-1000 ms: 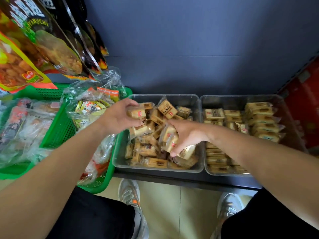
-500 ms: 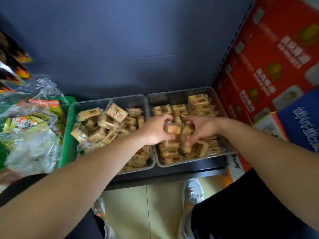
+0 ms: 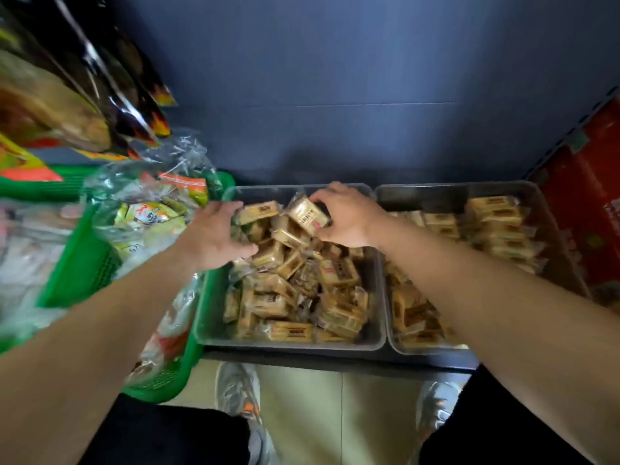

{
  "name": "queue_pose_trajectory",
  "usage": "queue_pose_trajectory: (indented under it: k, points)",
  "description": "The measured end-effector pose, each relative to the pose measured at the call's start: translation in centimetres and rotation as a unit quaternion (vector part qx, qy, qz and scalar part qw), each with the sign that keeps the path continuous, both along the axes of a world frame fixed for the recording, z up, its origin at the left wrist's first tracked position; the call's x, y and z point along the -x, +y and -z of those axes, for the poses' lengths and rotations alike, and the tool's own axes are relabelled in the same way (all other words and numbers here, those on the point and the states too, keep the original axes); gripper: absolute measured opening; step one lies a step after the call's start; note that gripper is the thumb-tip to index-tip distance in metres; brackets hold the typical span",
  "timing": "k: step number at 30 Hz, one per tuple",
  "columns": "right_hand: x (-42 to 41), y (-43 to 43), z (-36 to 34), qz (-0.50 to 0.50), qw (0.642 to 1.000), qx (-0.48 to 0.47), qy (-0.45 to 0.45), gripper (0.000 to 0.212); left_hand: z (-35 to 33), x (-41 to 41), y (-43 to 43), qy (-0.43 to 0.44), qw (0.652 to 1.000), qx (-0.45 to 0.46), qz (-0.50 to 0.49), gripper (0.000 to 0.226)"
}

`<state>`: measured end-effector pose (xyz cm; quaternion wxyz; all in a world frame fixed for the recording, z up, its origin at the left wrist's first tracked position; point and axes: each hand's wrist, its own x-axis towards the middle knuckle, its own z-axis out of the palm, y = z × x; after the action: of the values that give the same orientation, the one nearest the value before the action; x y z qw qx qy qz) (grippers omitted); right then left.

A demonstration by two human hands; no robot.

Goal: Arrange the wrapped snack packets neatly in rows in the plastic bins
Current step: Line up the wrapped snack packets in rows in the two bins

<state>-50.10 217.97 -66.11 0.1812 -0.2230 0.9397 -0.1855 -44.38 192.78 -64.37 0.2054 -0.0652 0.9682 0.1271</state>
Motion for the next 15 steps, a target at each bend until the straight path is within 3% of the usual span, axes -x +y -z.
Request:
queue_pose_trajectory:
  k: [5,9,15]
  points:
    - [1.9,-3.6,4.7,0.024,0.996,-0.013,-0.086,0.11,2.9,1.0,-1.7,-0.04,0.999,-0.002,0.018,0.127]
    - [3.1,-4.2,5.7,0.041,0.996,-0.013,-0.078,0.111,4.3,2.2,-1.5,-0.056,0.996,0.048,0.053,0.129]
    - [3.0,-3.6,5.8,0.013,0.983,0.029,-0.182,0.103,4.4,2.6,-1.4,-0.047,0.991,0.089,0.089,0.109]
